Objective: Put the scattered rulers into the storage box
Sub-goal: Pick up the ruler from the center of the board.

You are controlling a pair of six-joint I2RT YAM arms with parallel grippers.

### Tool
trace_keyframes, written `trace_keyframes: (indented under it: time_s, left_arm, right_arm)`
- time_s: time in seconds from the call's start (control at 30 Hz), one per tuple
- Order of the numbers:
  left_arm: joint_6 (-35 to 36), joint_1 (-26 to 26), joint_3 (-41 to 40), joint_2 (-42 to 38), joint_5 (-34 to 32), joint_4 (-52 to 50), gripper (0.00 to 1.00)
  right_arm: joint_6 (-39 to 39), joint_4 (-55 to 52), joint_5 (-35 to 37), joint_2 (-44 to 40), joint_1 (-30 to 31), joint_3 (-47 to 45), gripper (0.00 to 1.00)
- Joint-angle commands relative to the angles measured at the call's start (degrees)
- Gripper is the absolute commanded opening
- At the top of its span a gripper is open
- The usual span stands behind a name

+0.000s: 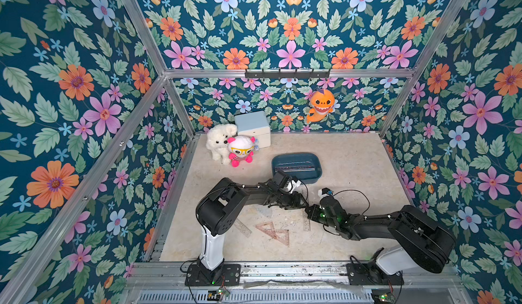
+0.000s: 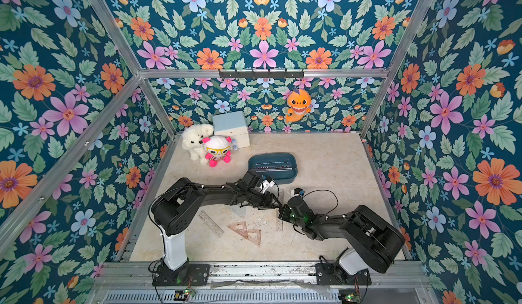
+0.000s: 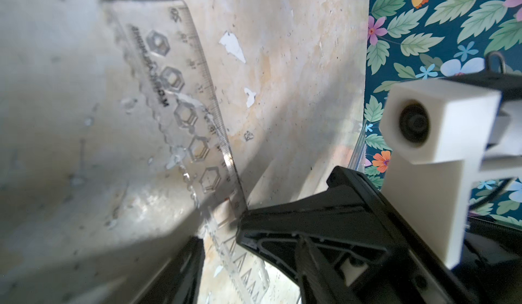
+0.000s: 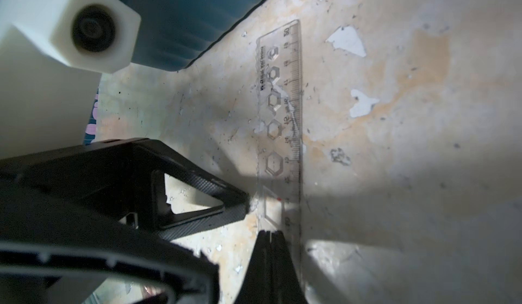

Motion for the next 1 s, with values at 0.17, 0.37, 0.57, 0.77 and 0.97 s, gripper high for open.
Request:
trace_keyframes:
  time_s: [0.17,0.37,0.57,0.77,0.97]
  left_arm:
    - [-0.67,-0.09,-1.12,0.69,-6.09,-8.78,0.56]
    - [-0.69,-0.11,-0.8,0.73,-6.51,-9.14,0.57]
    - [-0.94,-0.09,-0.7,0.98,-6.58,-9.15,0.58]
    - [-1.26,-0.54,-0.37,1.94,-6.19,-8.97,0.57]
    - [-1.3,-0.67,-0.47,1.61,-6.55,-9.14,0.55]
  right_arm:
    - [0.6,-4.49,-0.51,-1.2,-0.24,-2.68,0.0]
    - [0.69,-4.84,-0.13,-2.62,-0.24,-3.79,0.0]
    - [1.26,-0.32,-1.3,0.9,-0.24,-4.32,0.0]
    - [2.01,2.91,-1.98,3.65,-0.24,-5.15,0.0]
    - [1.5,0.22,-1.54,0.24,-0.36,-5.81,0.0]
